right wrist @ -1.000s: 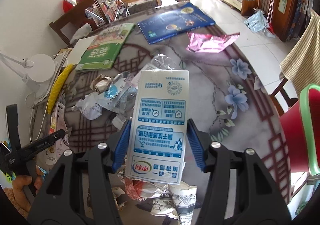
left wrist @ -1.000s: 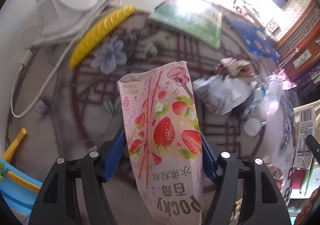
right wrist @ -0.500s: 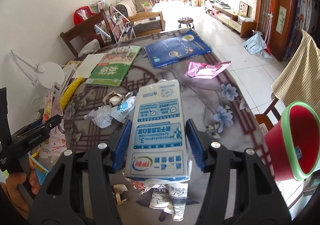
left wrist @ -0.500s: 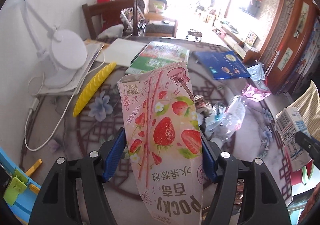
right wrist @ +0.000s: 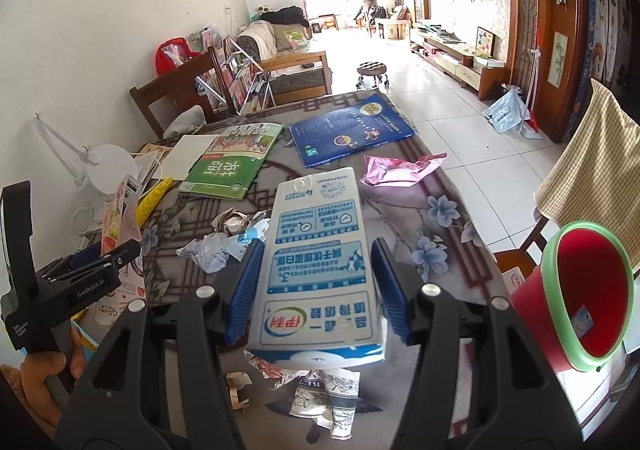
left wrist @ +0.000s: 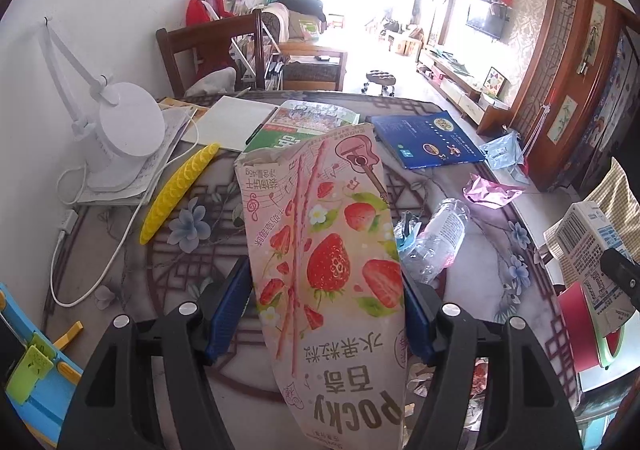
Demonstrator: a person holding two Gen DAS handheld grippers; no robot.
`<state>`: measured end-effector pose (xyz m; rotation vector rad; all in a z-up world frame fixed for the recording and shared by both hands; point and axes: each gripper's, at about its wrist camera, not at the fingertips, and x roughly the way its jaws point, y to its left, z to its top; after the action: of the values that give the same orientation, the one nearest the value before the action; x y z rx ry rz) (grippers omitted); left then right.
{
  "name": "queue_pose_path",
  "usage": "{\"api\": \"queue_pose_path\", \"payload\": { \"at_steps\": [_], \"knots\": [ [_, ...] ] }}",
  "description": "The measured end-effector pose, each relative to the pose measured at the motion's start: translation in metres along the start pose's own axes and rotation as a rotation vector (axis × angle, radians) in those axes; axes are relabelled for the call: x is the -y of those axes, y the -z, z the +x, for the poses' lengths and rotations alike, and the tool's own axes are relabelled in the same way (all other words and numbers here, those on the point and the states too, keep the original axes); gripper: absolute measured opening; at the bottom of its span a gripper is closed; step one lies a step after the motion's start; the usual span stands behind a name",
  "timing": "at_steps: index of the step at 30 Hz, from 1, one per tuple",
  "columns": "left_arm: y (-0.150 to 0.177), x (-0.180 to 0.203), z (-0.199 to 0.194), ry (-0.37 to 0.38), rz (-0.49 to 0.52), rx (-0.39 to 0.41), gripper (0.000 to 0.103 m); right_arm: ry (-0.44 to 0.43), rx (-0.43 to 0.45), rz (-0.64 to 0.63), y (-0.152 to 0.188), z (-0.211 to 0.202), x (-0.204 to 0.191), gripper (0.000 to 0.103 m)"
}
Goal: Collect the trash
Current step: 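Lift the Pocky box with left gripper while right lifts the milk carton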
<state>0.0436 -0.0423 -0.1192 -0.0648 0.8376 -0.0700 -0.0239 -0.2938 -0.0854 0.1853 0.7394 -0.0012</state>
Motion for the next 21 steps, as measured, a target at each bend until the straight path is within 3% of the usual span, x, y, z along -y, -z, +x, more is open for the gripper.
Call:
{"api": "queue_pose_path", "payload": {
  "at_steps": [21],
  "knots": [
    [0.01,0.093,-0.016,-0.076,-0.021,0.032,0.065,-0.114,-0.013,-0.033,-0.012,-0.004,0.076,0.054]
  ]
}}
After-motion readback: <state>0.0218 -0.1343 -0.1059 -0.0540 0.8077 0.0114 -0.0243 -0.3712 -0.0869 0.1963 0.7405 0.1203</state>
